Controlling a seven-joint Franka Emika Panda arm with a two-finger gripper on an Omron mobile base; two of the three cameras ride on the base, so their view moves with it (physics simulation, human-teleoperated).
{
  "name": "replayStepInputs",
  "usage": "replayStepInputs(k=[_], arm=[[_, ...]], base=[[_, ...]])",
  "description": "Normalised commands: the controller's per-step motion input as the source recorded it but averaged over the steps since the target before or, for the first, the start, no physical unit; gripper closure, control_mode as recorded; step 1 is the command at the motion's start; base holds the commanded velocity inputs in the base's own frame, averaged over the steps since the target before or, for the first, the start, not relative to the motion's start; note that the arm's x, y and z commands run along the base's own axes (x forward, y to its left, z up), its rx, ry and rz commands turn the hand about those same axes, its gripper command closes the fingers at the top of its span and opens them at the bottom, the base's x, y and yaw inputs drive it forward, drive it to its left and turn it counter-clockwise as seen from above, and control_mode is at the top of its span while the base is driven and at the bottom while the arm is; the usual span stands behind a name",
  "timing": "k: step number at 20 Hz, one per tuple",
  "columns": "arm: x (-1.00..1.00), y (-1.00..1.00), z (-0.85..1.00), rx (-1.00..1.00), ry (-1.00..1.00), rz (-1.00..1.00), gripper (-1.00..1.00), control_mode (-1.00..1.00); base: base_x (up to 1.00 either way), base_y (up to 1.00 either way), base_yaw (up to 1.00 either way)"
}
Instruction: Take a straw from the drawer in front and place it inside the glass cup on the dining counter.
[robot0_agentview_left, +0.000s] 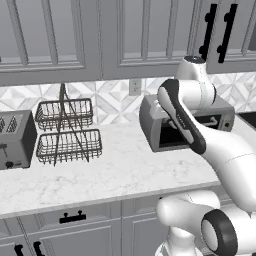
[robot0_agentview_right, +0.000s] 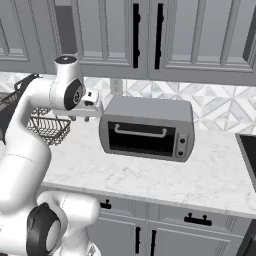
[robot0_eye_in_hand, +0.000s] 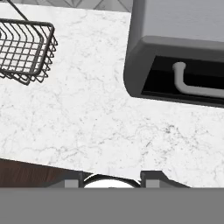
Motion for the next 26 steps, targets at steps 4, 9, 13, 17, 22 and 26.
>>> replayStepInputs(k=[4,9,13,17,22,26], arm=[[0.0,0.0,0.0,0.0,0.0,0.0,-1.0,1.0],[0.0,0.0,0.0,0.0,0.0,0.0,-1.0,1.0],[0.0,0.0,0.0,0.0,0.0,0.0,-1.0,1.0],[0.0,0.0,0.0,0.0,0.0,0.0,-1.0,1.0],[0.0,0.0,0.0,0.0,0.0,0.0,-1.0,1.0],[0.0,0.0,0.0,0.0,0.0,0.0,-1.0,1.0]], base=[[0.0,0.0,0.0],[-0.52,0.0,0.0],[-1.0,-0.12,0.01],[-0.61,-0.33,0.19],[-0.02,-0.63,0.59],[0.0,-0.61,0.69]])
